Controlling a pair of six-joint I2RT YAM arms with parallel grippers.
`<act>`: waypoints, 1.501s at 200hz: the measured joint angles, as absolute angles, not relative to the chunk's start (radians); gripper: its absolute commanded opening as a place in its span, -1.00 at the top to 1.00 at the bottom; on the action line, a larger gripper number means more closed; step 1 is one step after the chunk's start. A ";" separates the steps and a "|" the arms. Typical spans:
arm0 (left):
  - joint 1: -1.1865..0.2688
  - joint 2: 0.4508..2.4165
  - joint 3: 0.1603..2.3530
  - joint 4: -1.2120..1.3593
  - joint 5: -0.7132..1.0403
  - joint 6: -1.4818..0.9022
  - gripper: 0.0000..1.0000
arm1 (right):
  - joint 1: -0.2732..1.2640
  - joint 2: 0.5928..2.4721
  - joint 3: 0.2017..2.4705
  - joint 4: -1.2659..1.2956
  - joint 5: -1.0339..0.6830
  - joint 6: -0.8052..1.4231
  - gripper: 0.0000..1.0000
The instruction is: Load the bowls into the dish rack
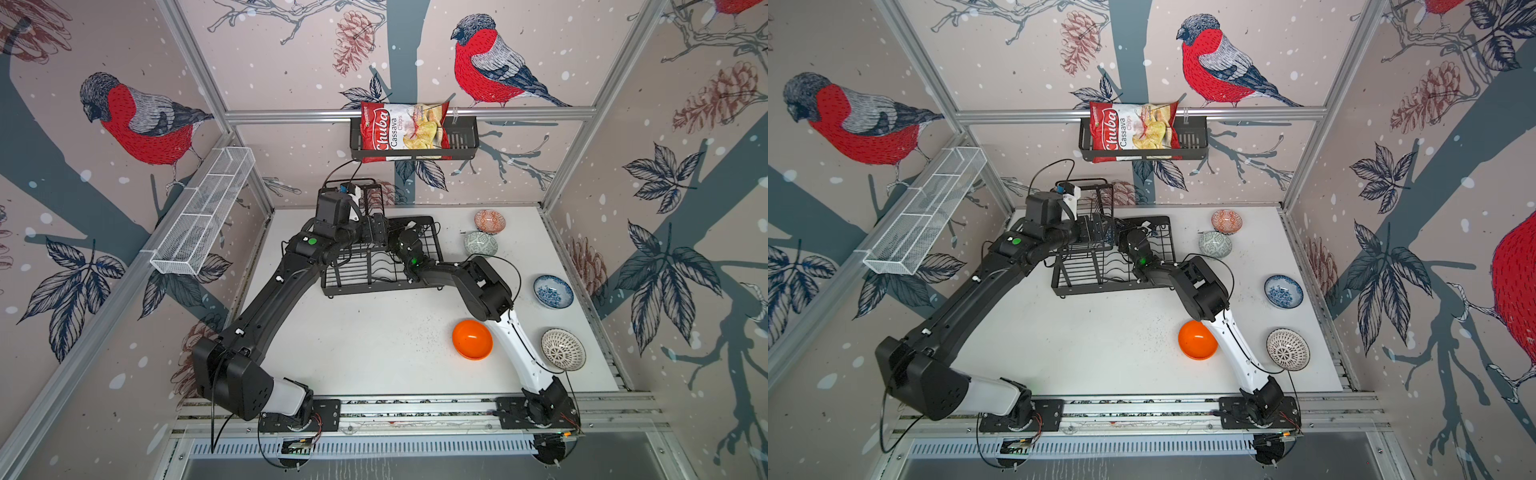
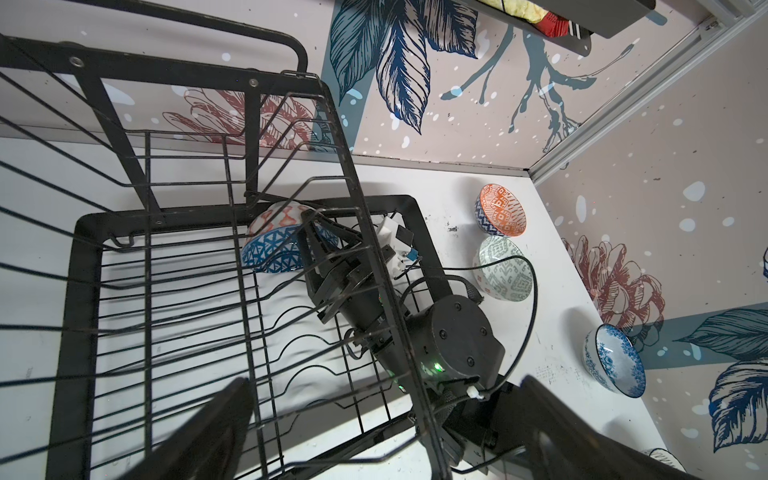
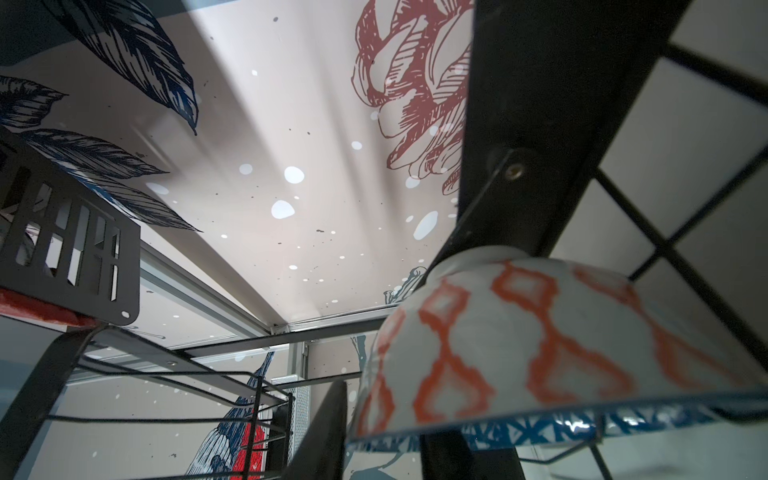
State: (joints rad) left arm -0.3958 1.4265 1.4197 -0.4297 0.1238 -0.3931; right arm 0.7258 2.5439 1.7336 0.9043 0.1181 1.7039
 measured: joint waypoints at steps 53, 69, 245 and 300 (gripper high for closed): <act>-0.396 1.427 1.420 -0.430 0.128 -0.393 -0.97 | 0.726 2.539 1.733 0.904 0.118 1.704 0.40; -0.396 1.427 1.420 -0.430 0.128 -0.394 -0.97 | 0.726 2.538 1.731 0.905 0.118 1.704 0.39; -0.396 1.427 1.419 -0.429 0.153 -0.422 -0.97 | 0.727 2.444 1.593 0.946 0.120 1.708 0.37; -0.396 1.427 1.414 -0.427 0.153 -0.430 -0.97 | 0.727 2.410 1.532 0.974 0.122 1.708 0.36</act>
